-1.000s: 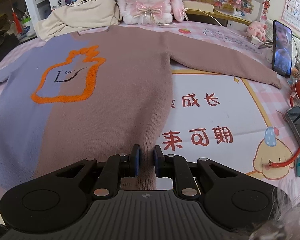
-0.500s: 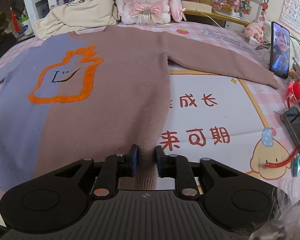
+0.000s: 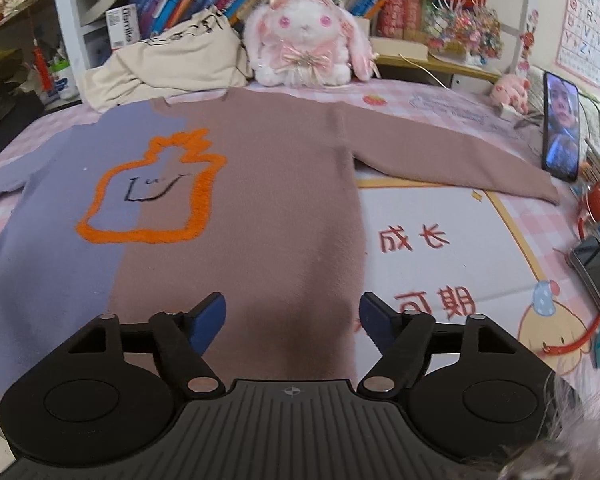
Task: Fold clothes
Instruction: 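Pinch the sweater hem with the left gripper and release it, then move the left gripper to the cuff of the lavender sleeve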
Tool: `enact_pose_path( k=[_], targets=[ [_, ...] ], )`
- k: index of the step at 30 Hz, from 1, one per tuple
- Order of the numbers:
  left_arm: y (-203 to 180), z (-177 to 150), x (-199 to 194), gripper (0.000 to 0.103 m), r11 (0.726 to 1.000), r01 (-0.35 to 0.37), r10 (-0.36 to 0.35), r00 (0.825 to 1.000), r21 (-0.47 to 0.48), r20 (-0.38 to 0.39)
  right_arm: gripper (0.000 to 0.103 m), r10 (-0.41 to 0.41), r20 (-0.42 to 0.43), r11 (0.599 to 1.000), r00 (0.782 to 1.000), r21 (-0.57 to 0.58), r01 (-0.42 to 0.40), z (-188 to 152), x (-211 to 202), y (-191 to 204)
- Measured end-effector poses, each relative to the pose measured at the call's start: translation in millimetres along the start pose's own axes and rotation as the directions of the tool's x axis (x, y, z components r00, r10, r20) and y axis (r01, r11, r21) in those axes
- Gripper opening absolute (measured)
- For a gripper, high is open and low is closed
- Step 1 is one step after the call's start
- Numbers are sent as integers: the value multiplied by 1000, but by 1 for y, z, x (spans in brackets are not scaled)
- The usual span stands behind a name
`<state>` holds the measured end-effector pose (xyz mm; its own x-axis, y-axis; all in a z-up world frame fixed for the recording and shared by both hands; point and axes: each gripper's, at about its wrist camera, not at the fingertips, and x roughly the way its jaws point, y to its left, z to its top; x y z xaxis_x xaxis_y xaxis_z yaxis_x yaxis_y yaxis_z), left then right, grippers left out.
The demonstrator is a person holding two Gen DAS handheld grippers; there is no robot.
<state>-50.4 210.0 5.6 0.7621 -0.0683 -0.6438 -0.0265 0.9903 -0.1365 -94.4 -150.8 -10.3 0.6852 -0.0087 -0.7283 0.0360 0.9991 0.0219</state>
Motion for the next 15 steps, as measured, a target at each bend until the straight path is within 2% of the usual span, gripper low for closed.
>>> enact_pose_path(
  k=[5, 11, 15],
  targets=[
    [19, -1, -8, 89, 999, -48, 48, 998, -17, 38, 75, -2, 15, 999, 1000, -34, 2, 1, 3, 12],
    [43, 3, -11, 90, 990, -135, 138, 988, -48, 69, 75, -4, 25, 995, 1000, -102, 6, 1, 5, 29],
    [57, 7, -8, 90, 983, -176, 180, 981, -62, 74, 79, 2, 28, 988, 1000, -154, 3, 1, 5, 40]
  ],
)
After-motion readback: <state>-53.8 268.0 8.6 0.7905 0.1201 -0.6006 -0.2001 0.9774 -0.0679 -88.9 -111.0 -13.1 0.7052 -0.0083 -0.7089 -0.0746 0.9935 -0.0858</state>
